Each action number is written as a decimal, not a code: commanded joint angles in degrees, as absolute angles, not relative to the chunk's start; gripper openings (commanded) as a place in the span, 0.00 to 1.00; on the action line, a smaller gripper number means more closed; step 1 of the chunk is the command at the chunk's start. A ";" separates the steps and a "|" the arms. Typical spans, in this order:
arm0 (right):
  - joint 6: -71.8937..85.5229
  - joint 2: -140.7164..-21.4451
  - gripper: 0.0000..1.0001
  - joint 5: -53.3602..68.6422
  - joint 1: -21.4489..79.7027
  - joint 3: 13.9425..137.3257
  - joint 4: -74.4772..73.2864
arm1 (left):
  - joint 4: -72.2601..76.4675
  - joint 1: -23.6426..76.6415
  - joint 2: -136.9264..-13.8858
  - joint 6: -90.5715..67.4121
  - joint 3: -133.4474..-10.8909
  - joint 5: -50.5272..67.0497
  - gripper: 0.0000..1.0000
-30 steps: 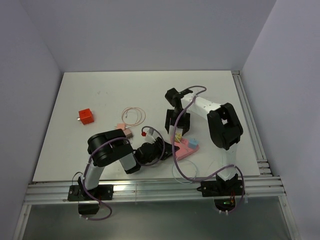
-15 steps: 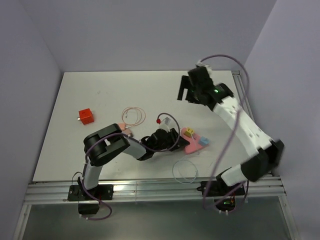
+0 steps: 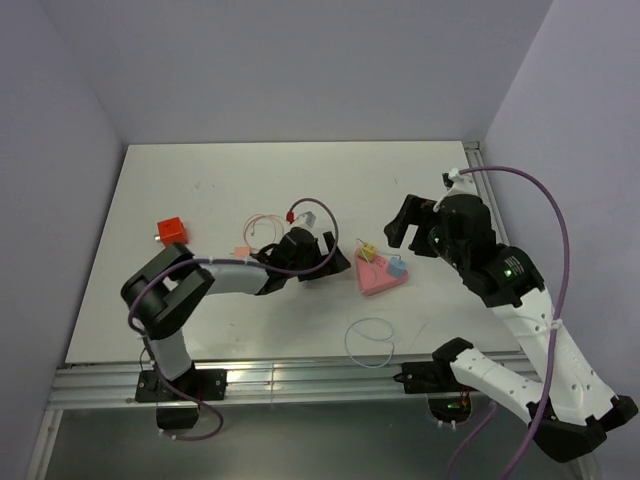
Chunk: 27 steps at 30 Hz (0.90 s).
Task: Insert the plug
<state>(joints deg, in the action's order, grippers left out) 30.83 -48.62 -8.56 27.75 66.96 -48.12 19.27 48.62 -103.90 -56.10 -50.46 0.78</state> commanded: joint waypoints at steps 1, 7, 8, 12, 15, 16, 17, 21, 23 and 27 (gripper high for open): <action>30.24 -49.83 0.95 -7.29 27.60 66.09 -46.94 | 3.88 48.78 -97.40 -49.40 -44.57 -1.58 0.99; 28.74 -52.73 0.94 -3.26 27.60 64.95 -44.83 | -15.97 48.08 -81.05 -54.30 -41.92 -10.52 0.99; 28.48 -53.60 0.94 -2.73 27.60 64.52 -44.30 | -19.65 47.47 -77.90 -55.27 -42.27 -11.76 1.00; 27.95 -55.02 0.90 -0.62 27.69 63.11 -42.98 | -32.15 38.97 -72.78 -55.73 -43.33 -12.40 0.99; 27.51 -55.02 0.89 1.04 27.69 61.53 -41.05 | -36.29 32.03 -67.95 -52.74 -43.59 -13.96 1.00; 27.42 -55.28 0.88 1.84 27.69 61.35 -40.52 | -37.60 30.34 -65.42 -52.04 -43.68 -15.98 1.00; 27.42 -55.54 0.87 2.45 27.69 61.17 -40.34 | -38.14 28.58 -64.35 -51.60 -43.77 -17.21 0.99; 28.21 -56.95 0.83 5.01 29.08 60.47 -39.11 | -39.81 15.52 -62.05 -54.12 -45.96 -18.80 1.00; 29.09 -57.57 0.83 3.70 31.01 60.29 -38.15 | -37.28 10.22 -62.40 -53.88 -47.81 -17.33 1.00; 29.79 -58.80 0.83 2.99 36.37 60.38 -36.65 | -37.44 -2.44 -70.11 -51.60 -56.05 -17.30 0.99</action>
